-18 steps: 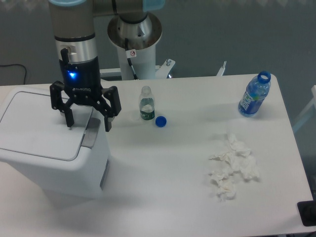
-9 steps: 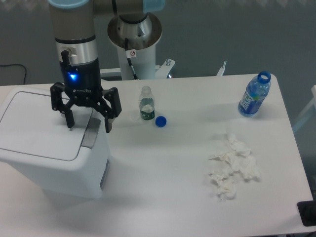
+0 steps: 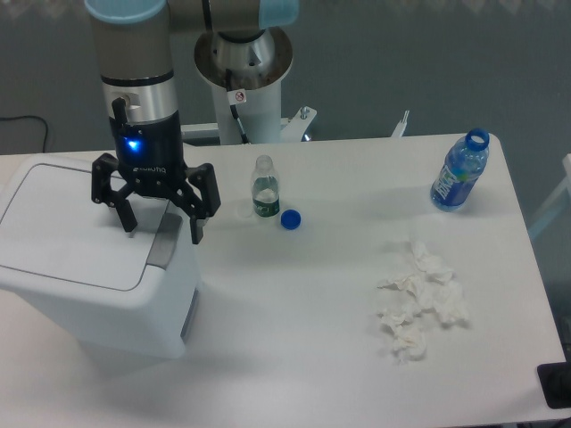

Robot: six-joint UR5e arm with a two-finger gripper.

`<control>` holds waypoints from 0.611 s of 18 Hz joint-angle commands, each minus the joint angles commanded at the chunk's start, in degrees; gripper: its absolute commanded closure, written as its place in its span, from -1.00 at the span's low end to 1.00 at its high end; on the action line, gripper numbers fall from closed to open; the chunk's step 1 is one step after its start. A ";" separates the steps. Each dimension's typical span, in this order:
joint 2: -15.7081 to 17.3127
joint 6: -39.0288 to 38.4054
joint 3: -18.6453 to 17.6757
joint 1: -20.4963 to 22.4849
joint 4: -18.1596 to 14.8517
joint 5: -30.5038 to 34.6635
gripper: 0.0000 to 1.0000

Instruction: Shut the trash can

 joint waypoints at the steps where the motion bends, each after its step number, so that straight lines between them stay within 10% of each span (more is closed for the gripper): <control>1: 0.09 -0.26 0.00 0.18 0.00 -0.44 -1.00; 11: 2.37 0.35 0.18 4.56 -0.35 1.64 -1.00</control>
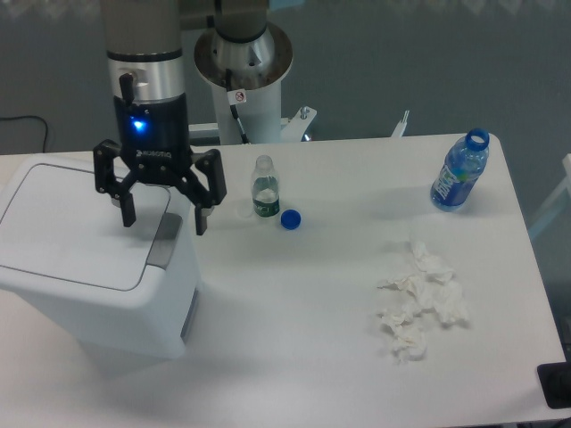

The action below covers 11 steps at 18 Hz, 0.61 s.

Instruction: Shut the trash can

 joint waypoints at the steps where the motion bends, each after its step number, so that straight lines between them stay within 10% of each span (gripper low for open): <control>1: -0.08 0.35 0.00 0.79 -0.26 2.02 -1.00; 11: 0.27 17.82 -1.76 14.67 -8.52 9.16 -1.00</control>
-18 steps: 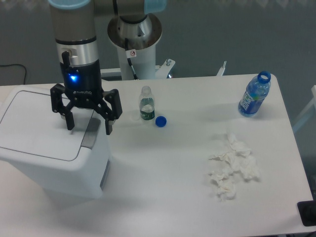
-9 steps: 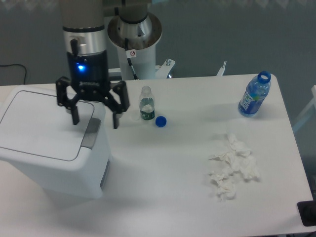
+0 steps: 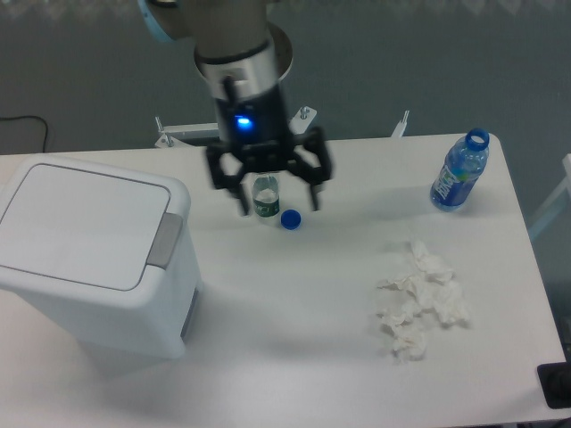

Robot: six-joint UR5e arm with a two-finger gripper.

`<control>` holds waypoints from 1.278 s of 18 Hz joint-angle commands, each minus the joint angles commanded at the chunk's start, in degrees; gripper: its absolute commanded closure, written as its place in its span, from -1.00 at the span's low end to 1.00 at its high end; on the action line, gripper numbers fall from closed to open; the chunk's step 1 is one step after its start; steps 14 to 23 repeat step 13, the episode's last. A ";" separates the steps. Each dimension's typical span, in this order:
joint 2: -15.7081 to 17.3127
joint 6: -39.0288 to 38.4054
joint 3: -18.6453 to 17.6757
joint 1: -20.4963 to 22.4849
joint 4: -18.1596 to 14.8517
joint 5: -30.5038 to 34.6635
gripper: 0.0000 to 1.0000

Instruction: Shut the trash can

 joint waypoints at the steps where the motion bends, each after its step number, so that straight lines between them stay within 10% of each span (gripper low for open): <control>1: -0.09 3.16 -0.09 1.94 -0.35 -0.17 -1.00; 11: -2.02 24.10 -1.41 11.17 -1.59 -2.98 -1.00; 23: -2.20 24.37 -1.50 11.36 -1.24 -5.09 -1.00</control>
